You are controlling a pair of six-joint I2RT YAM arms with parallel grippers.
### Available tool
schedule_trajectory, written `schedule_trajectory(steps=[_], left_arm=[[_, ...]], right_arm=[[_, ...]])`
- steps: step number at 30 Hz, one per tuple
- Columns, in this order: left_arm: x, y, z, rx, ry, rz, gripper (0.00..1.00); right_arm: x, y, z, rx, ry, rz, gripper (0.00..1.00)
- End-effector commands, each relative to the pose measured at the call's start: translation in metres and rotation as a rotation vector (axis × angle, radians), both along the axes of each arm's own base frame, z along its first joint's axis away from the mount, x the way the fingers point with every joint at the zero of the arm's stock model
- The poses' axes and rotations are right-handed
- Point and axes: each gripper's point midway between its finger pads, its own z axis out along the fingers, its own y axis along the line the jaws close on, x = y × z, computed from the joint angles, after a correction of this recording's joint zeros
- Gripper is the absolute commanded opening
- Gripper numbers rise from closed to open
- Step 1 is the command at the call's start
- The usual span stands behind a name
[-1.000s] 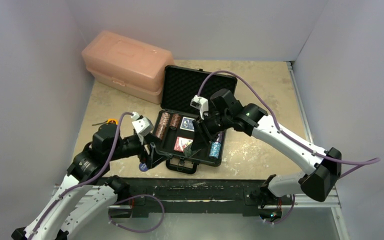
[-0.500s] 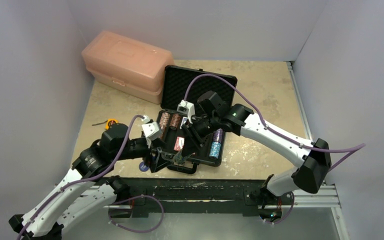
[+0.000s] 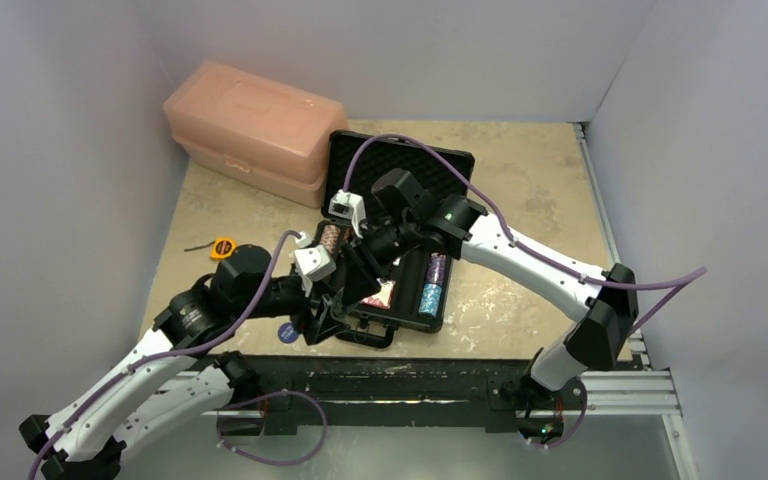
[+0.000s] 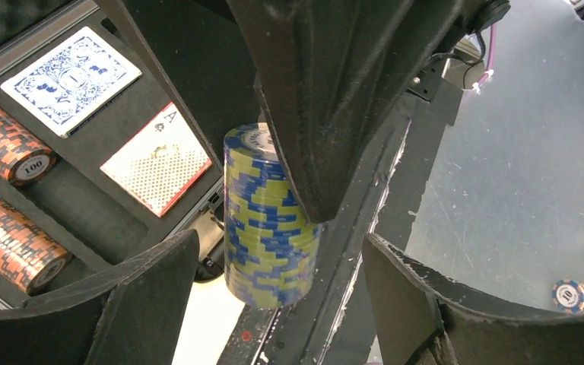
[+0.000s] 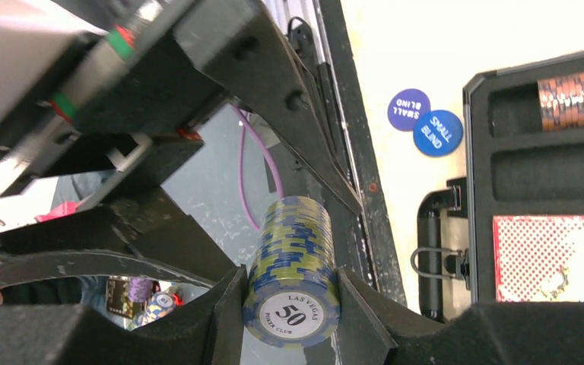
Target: Pack up texas hold em set
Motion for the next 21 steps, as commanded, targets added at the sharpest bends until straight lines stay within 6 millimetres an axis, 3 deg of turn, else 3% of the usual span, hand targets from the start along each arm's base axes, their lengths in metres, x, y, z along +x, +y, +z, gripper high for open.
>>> schedule_trajectory(steps=[1, 17, 21], left_arm=[[0.007, 0.0, 0.008, 0.003, -0.056, 0.013, 0.77], [0.017, 0.008, 0.006, 0.039, -0.071, 0.082, 0.66], [0.017, 0.008, 0.006, 0.038, -0.071, 0.08, 0.45]], right_arm=[[-0.011, 0.012, 0.041, 0.119, -0.04, 0.085, 0.0], [-0.017, 0.023, 0.039, 0.116, 0.002, 0.093, 0.0], [-0.018, 0.024, 0.039, 0.12, 0.007, 0.092, 0.0]])
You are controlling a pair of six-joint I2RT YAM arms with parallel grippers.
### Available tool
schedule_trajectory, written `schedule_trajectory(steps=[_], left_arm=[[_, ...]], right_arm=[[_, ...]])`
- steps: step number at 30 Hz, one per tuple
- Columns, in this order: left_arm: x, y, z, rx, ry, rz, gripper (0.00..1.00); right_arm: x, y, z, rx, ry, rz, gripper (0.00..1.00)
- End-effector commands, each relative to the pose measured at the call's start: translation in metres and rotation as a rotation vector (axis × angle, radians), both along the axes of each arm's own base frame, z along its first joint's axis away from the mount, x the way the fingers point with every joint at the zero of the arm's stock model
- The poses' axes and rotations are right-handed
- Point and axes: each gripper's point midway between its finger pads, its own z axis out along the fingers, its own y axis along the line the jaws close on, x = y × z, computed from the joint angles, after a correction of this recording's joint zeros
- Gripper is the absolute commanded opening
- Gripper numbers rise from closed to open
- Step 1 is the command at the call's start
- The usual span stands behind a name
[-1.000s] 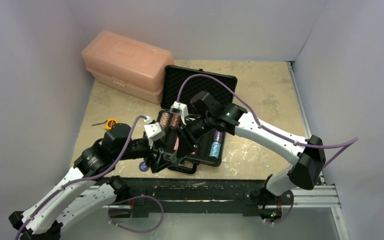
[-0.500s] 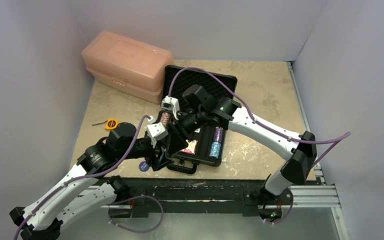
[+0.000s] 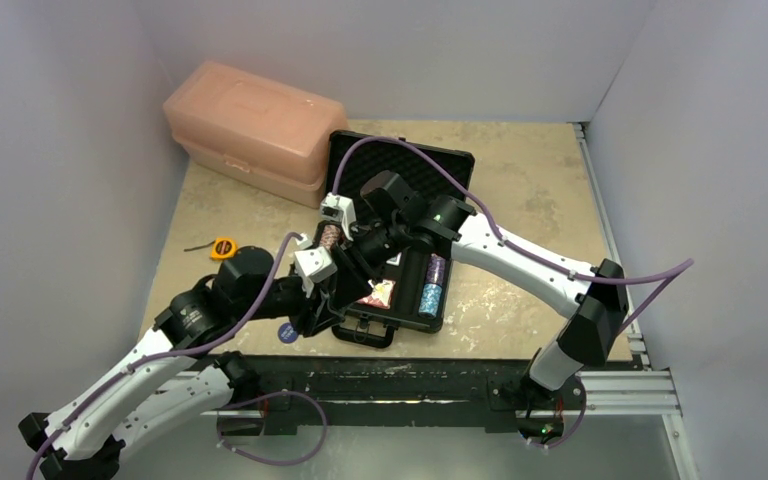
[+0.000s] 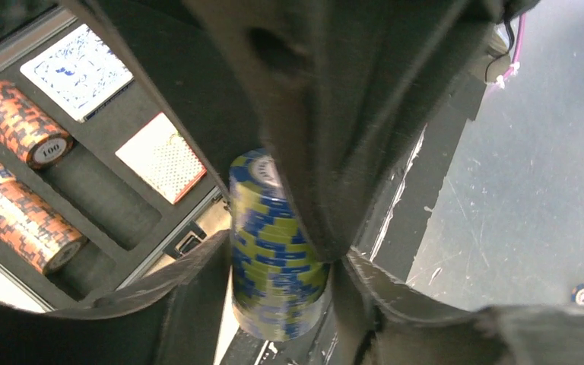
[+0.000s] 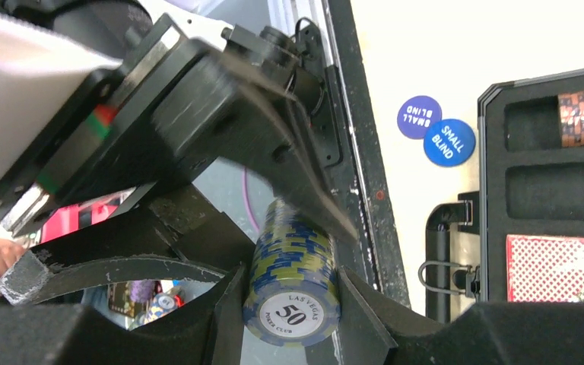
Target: Pack up texas hold em set
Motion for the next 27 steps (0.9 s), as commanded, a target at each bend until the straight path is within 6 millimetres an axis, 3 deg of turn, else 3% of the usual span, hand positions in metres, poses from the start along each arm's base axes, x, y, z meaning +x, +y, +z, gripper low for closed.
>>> schedule_trajectory(steps=[1, 6, 8, 13, 20, 27], left_arm=[[0.008, 0.0, 0.017, -0.022, -0.059, 0.017, 0.4], [0.007, -0.002, 0.015, -0.016, -0.044, 0.009, 0.0], [0.007, -0.002, 0.015, -0.016, -0.042, 0.011, 0.0], [0.008, -0.003, 0.014, -0.014, -0.038, 0.017, 0.0], [0.01, -0.001, 0.013, -0.004, -0.035, 0.029, 0.0], [0.011, 0.0, 0.012, 0.0, -0.035, 0.04, 0.0]], right_arm=[[-0.01, 0.008, 0.038, 0.115, 0.001, 0.048, 0.0], [-0.007, 0.01, 0.034, 0.104, 0.002, 0.028, 0.0], [-0.003, 0.011, 0.031, 0.092, -0.009, 0.01, 0.0], [0.005, 0.012, 0.023, 0.064, -0.027, -0.027, 0.18], [0.01, 0.011, 0.026, 0.067, -0.05, -0.065, 0.6], [0.015, 0.005, 0.031, 0.07, -0.088, -0.114, 0.84]])
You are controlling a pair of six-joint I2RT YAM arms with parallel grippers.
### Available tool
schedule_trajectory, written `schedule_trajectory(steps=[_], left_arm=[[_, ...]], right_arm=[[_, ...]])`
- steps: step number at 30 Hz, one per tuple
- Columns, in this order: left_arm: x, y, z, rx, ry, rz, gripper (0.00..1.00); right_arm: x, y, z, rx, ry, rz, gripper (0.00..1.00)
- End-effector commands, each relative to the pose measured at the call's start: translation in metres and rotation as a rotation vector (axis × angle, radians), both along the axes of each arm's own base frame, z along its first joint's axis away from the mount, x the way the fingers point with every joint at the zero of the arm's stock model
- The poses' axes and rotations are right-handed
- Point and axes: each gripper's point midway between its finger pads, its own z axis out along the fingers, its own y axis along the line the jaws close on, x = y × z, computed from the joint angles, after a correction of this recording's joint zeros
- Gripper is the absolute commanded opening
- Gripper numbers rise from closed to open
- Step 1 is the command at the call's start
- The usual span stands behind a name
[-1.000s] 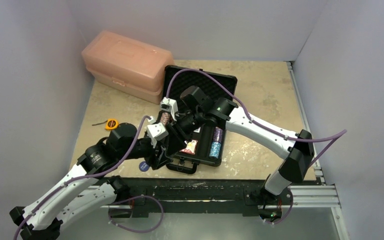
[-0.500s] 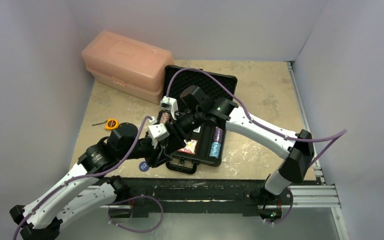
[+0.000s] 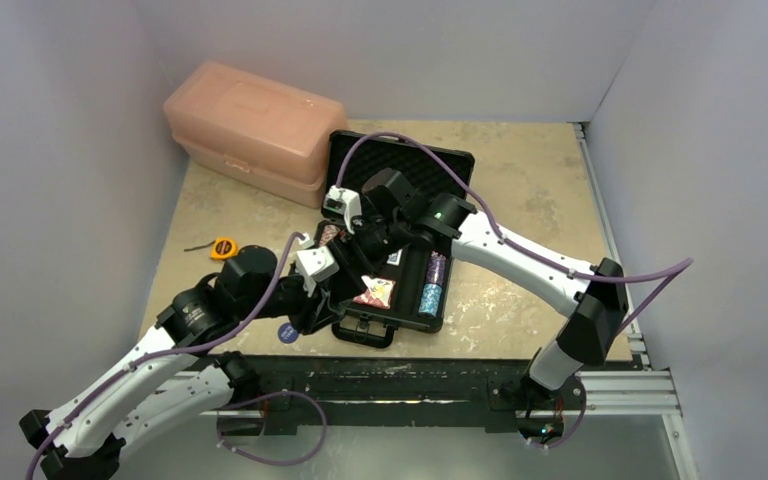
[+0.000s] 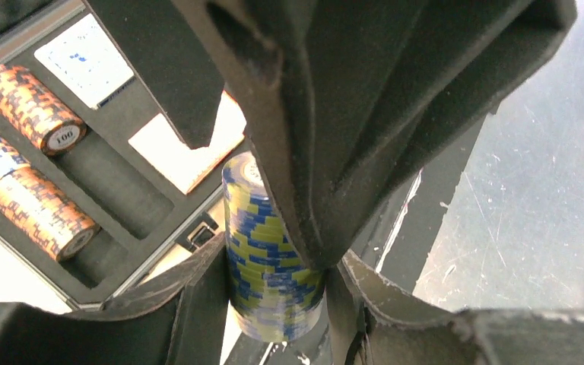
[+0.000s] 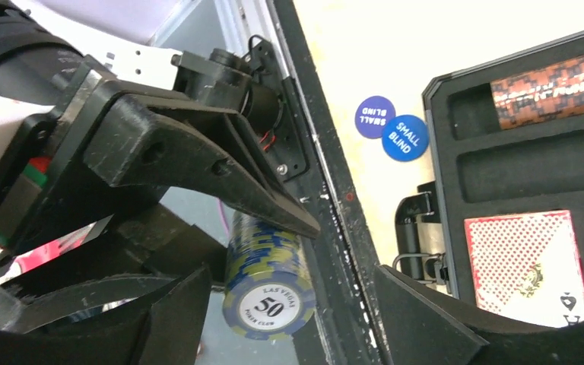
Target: Pack up texas hold em set
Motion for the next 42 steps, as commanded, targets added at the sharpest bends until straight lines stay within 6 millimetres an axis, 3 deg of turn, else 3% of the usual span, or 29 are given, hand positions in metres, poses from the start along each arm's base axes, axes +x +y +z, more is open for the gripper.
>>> schedule_trajectory(steps=[1, 5, 21, 35, 42], left_arm=[[0.011, -0.002, 0.019, -0.033, -0.045, 0.036, 0.0], [0.012, -0.001, 0.018, -0.029, -0.047, 0.045, 0.0], [0.025, 0.008, 0.011, 0.023, -0.057, 0.13, 0.0], [0.038, 0.013, 0.001, 0.087, -0.045, 0.198, 0.0], [0.046, 0.018, -0.001, 0.11, -0.04, 0.26, 0.0]], right_arm=[[-0.005, 0.003, 0.04, 0.114, -0.085, 0.002, 0.88], [0.002, -0.002, 0.041, 0.101, -0.113, -0.05, 0.99], [0.041, -0.047, 0.046, 0.062, -0.25, -0.339, 0.99], [0.095, -0.127, 0.043, -0.013, -0.378, -0.817, 0.99], [0.102, -0.159, 0.035, -0.061, -0.399, -0.979, 0.99]])
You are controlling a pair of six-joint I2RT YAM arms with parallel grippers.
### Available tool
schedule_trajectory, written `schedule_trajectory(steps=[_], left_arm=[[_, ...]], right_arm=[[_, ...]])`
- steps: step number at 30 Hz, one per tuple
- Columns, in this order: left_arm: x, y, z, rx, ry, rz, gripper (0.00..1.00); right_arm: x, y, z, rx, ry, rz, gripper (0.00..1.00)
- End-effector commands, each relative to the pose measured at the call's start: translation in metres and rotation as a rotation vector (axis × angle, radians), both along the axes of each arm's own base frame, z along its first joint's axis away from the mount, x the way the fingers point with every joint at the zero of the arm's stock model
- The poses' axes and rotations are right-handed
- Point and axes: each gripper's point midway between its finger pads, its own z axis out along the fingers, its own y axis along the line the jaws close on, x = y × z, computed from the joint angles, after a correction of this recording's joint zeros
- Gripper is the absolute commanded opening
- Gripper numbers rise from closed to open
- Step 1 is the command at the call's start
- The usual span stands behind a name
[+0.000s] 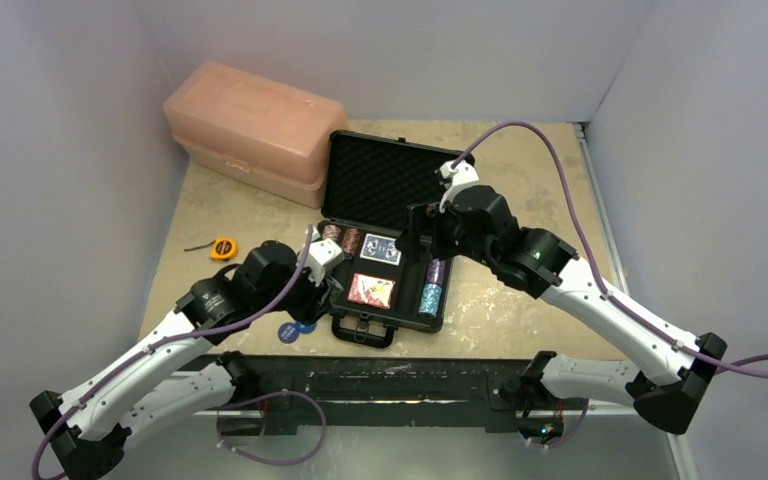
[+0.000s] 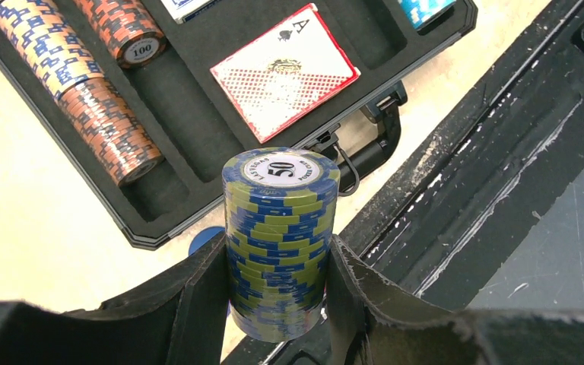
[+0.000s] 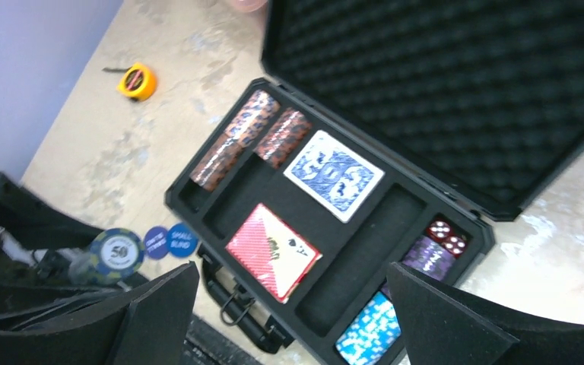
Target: Pack up texas hold em set
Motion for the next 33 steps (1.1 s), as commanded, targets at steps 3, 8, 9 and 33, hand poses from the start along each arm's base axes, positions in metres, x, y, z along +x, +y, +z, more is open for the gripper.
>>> schedule_trajectory(steps=[3, 8, 9, 33], left_arm=[[0.025, -0.004, 0.031, -0.058, -0.08, 0.108, 0.0], [0.041, 0.001, 0.026, 0.003, -0.061, 0.21, 0.0], [0.044, 0.001, 0.024, 0.018, -0.056, 0.224, 0.0], [0.099, -0.023, -0.026, 0.232, 0.066, 0.39, 0.0]], right_arm=[[0.01, -0.026, -0.002, 0.004, -0.028, -0.167, 0.99], [0.008, -0.035, -0.011, -0.014, -0.011, -0.197, 0.99], [0.007, -0.036, -0.013, -0.018, -0.008, -0.2, 0.99], [0.0, -0.07, -0.012, -0.028, -0.064, -0.288, 0.99]])
